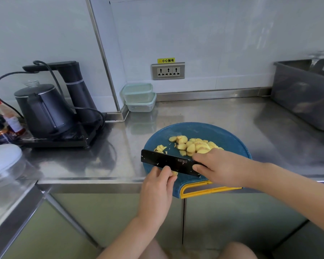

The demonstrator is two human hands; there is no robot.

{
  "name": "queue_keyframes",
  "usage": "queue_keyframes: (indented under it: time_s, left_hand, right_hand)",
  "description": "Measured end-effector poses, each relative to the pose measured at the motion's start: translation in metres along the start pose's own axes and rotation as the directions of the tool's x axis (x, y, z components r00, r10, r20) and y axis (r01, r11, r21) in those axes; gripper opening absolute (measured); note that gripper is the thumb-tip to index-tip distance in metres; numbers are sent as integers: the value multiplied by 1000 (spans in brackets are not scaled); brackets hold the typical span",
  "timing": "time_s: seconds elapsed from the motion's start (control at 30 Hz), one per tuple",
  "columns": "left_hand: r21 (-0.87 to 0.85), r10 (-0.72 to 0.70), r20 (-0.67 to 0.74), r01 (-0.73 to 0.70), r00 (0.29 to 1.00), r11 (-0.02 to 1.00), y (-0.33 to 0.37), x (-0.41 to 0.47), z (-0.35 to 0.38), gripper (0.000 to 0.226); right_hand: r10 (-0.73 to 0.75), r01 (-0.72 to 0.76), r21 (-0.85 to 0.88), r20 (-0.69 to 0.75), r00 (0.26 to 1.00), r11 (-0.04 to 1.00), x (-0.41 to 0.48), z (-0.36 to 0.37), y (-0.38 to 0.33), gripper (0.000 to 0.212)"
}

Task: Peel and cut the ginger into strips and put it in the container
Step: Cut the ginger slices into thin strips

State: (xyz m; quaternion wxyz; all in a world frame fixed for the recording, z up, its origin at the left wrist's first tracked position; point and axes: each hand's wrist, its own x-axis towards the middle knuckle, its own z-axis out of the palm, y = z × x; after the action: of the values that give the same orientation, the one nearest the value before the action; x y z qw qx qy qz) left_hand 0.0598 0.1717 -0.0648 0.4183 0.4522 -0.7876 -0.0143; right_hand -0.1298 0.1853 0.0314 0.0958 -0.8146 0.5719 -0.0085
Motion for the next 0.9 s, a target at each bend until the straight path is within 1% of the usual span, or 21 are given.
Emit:
queue_keyframes:
  time_s: [0.07, 0.37, 0.57, 0.8, 0.9]
  left_hand:
    - [0, 7, -3, -7, 1000, 1000, 0, 0, 0, 14]
    - [-32, 1, -25, -2, 1000, 999, -3, -1, 3, 14]
    - [-27, 13, -47, -15, 999, 1000, -5, -2, 3, 15]
    - [-37, 38, -50, -40, 998, 999, -10, -2, 6, 23]
    - [-35, 35, -40, -36, 999, 999, -9, -3, 6, 24]
  right_hand:
    - [-12, 12, -49, -3, 1000, 999, -1, 0, -1, 28]
    - [-61, 59, -154, -7, 998, 986, -3, 0, -1, 25]
    - [-42, 44, -81, 28, 999, 996, -2, 3, 0, 25]
    - [-69, 73, -125, 36, 997, 989, 7, 10, -2, 23]
    - [-42, 45, -80, 32, 999, 996, 13, 15, -3, 25]
